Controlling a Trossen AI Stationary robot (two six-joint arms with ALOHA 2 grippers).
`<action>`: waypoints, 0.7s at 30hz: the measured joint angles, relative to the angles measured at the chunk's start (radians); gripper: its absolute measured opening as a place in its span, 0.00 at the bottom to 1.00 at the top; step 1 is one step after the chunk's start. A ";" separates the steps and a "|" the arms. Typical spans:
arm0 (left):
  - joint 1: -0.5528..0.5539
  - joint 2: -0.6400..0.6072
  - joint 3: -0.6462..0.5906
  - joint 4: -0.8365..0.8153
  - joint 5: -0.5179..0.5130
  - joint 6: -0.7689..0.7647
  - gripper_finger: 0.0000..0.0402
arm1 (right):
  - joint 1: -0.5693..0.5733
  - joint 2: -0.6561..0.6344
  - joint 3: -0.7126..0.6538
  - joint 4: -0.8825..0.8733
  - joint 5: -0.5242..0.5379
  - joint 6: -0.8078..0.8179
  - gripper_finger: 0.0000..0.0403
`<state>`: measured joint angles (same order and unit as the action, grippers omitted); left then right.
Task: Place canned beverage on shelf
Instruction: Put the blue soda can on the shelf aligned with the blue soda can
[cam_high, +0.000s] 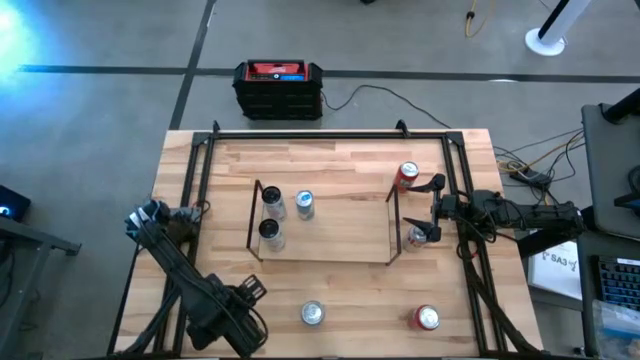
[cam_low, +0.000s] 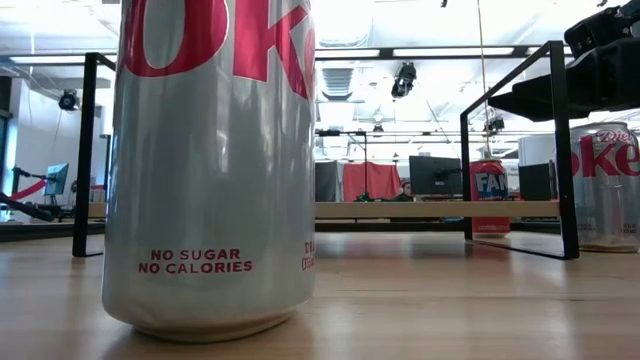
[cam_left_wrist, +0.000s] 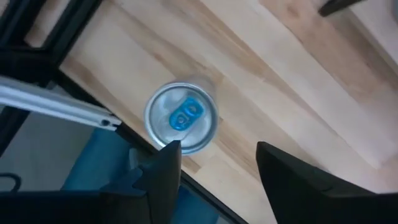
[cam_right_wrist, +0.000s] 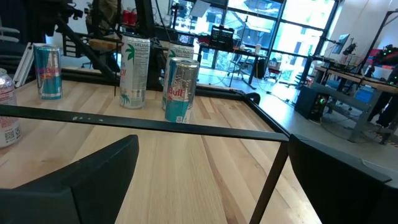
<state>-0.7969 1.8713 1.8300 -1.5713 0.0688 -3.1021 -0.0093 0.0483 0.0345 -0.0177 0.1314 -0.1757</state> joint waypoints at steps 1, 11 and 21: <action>-0.001 0.000 -0.002 0.000 0.001 -0.012 0.46 | 0.000 0.000 0.000 0.000 0.000 0.000 0.99; -0.016 0.018 -0.010 0.000 -0.008 -0.040 0.41 | 0.000 0.000 0.000 0.000 0.000 0.000 0.99; -0.018 0.026 -0.011 0.043 -0.015 -0.041 0.54 | 0.000 0.000 0.000 0.000 0.000 0.000 0.99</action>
<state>-0.8150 1.8977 1.8191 -1.5286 0.0540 -3.1432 -0.0093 0.0483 0.0345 -0.0177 0.1314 -0.1757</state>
